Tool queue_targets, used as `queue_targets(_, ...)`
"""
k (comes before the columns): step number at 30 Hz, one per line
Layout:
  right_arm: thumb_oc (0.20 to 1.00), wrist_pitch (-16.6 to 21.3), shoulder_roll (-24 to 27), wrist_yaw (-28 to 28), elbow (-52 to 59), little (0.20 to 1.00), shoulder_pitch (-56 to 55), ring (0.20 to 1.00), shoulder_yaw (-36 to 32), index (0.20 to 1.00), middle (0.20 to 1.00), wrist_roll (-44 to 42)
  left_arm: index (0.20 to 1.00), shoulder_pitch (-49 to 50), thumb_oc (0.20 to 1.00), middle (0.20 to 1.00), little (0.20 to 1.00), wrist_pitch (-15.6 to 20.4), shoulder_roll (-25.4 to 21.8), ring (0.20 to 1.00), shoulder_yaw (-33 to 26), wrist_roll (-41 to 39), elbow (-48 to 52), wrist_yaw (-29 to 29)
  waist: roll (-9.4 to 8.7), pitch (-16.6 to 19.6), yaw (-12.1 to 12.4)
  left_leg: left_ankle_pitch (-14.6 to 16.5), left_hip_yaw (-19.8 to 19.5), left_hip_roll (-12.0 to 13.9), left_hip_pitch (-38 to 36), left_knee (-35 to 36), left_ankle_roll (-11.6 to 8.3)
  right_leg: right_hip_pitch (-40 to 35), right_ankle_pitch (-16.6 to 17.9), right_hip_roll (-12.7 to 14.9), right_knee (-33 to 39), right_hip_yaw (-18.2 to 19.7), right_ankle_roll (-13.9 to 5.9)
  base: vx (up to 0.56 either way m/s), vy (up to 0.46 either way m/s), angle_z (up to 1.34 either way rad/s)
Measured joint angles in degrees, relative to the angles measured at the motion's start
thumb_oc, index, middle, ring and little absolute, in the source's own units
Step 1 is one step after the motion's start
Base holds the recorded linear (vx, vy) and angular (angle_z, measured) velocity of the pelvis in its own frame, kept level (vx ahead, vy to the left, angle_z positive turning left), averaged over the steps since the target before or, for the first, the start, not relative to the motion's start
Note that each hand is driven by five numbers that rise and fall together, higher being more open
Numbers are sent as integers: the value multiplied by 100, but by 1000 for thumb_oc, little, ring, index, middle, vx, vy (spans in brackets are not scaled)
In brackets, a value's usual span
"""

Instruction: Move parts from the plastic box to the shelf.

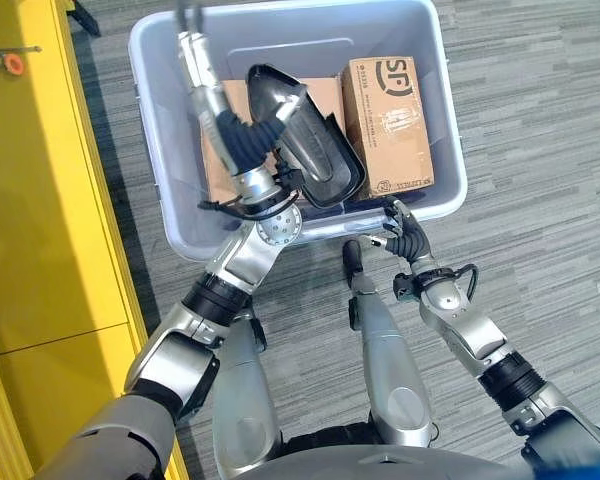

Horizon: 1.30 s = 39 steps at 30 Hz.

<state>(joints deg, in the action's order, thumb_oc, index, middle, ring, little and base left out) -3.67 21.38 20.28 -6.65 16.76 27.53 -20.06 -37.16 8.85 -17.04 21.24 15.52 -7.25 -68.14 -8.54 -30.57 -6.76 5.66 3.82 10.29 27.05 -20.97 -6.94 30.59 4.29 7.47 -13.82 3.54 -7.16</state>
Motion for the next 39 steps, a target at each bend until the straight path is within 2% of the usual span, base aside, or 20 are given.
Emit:
queue_targets(1, 1000, 36, 0, 34, -1, 1000, -41, 1000, 34, 1000, 1000, -3, 1000, 186, 1000, 1000, 1000, -203, 104, 1000, 7, -683, -84, 31, -7, 4, 43, -22, -56, 56, 11, 10, -24, -6, -1, -53, 0, -71, 44, -3, -212, 10)
queue_targets(5, 1000, 111, -121, 68, -44, 1000, -158, 1000, 108, 1000, 1000, -6, 1000, 608, 1000, 1000, 1000, -578, 500, 1000, -37, -2078, -682, 164, -51, 33, 63, -76, -177, 186, -21, 104, -103, -98, -29, -162, 51, -241, 94, -4, -172, 8)
queue_targets(7, 1000, 204, -125, 58, -174, 1000, -154, 1000, 111, 1000, 1000, -7, 1000, 778, 1000, 1000, 1000, -823, 731, 1000, -43, -3230, -1015, 344, -104, 67, 83, -84, -215, 242, -9, 119, -115, -99, -42, -218, 51, -290, 125, 5, -112, 2)
queue_targets(8, 1000, 211, -129, 58, -218, 1000, -148, 1000, 99, 1000, 1000, -7, 1000, 815, 1000, 1000, 1000, -827, 873, 1000, -50, -3659, -1303, 382, -123, 80, 87, -83, -215, 258, -13, 124, -115, -107, -46, -233, 51, -290, 132, 12, -115, -2)
queue_targets(11, 1000, 220, -289, 54, -439, 1000, -88, 1000, 67, 1000, 1000, -9, 1000, 689, 1000, 1000, 1000, -765, 1084, 1000, -142, -4310, -1845, 447, -234, 154, 13, -84, -220, 283, -17, 135, -116, -109, -55, -256, 52, -307, 150, 29, -99, -1)
queue_targets(13, 1000, 240, -299, 47, -438, 1000, -85, 1000, 98, 1000, 1000, -13, 1000, 514, 1000, 1000, 1000, -796, 1129, 1000, -138, -4791, -1883, 438, -278, 184, 0, -67, -204, 286, -40, 177, -96, -118, -113, -255, 94, -309, 158, 79, -66, -3)
queue_targets(16, 1000, 241, -295, 67, -438, 1000, -86, 1000, 112, 1000, 1000, -13, 1000, 444, 1000, 1000, 1000, -795, 1159, 1000, -97, -5060, -1889, 396, -291, 193, -27, -82, -187, 288, -60, 187, -115, -123, -83, -257, 77, -304, 187, 5, -40, -2)
queue_targets(18, 1000, 240, -295, 112, -438, 1000, -82, 1000, 115, 1000, 1000, -17, 1000, 350, 1000, 1000, 1000, -787, 1196, 1000, -101, -5329, -1904, 85, -291, 193, -60, -81, -178, 288, -61, 186, -115, -109, -81, -258, 53, -302, 183, 11, -53, -1)
queue_targets(23, 1000, 254, -273, 136, -414, 1000, -40, 1000, 117, 1000, 1000, -59, 1000, 59, 1000, 1000, 1000, -744, 1128, 1000, -124, -4919, -1995, -318, -299, 198, -172, -69, -136, 293, 3, 169, -122, 48, -134, -255, -86, -284, 179, 30, -52, -4)
queue_targets(28, 1000, 247, -266, 144, -406, 1000, 145, 1000, 177, 1000, 1000, -118, 1000, -501, 1000, 1000, 1000, -1208, 838, 1000, -96, -3396, -1998, -730, -300, 198, -333, -54, -113, 361, 47, 131, -133, 236, -252, -326, -331, -259, 232, 52, -45, -6)
queue_targets(31, 1000, 282, -197, 137, -383, 1000, 125, 1000, 206, 1000, 1000, -126, 1000, -563, 1000, 1000, 1000, -1294, 635, 1000, -64, -2762, -1957, -946, -299, 198, -377, -27, -110, 372, 45, 90, -114, 263, -291, -341, -412, -244, 255, 21, -18, -3)
queue_targets(36, 1000, 377, -191, 242, -375, 1000, -8, 1000, 225, 1000, 1000, -134, 1000, -23, 1000, 1000, 1000, -1270, 503, 1000, -28, -2218, -1372, -1118, -298, 197, -224, -18, -119, 359, 44, 89, -107, 272, -315, -335, -439, -243, 257, -4, -58, 1)
queue_targets(39, 1000, 619, -161, 400, -277, 1000, -169, 1000, 165, 1000, 1000, -125, 1000, 439, 1000, 1000, 1000, -1049, 490, 1000, 59, -2032, -868, -1123, -294, 195, -95, -38, -137, 349, 228, 91, -107, 491, -339, -327, -536, -245, 270, -10, -70, 2)
